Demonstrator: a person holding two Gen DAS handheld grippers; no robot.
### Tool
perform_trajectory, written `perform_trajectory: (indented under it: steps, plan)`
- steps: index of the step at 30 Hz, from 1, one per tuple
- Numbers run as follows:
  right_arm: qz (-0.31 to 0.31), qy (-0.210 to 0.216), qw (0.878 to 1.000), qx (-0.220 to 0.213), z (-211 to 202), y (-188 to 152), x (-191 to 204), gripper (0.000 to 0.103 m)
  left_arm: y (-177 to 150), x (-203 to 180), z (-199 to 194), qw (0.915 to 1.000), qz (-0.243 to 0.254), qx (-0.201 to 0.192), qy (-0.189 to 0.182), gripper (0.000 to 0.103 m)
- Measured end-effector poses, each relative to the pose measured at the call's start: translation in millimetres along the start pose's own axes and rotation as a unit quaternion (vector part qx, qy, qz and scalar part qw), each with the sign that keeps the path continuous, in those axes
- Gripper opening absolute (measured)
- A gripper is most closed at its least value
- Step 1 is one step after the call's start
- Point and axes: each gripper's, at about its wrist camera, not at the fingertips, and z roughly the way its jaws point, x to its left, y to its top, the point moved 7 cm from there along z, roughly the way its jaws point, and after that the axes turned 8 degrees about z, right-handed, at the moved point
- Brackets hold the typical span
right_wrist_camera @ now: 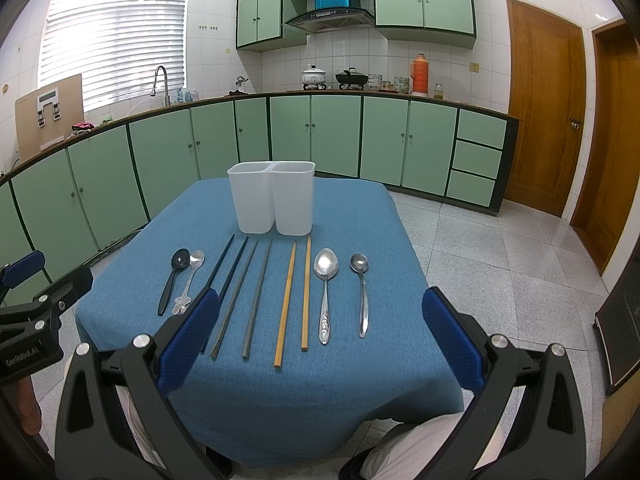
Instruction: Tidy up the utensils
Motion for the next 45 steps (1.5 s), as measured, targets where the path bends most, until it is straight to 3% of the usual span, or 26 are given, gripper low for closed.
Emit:
perform_trajectory:
  steps: [36,45]
  plan:
    - [-0.001,-0.006,1.000,-0.004,4.0,2.9,-2.3,0.098,-0.3,8.0,2.5,1.0000,-0.001,-0.001,0.009,0.097]
    - [0.000,-0.038,0.999,-0.013,40.4,20.0,-29.6,0.098,-1.4,36.6,50.7,0.9989,-0.003,0.031,0.034,0.097]
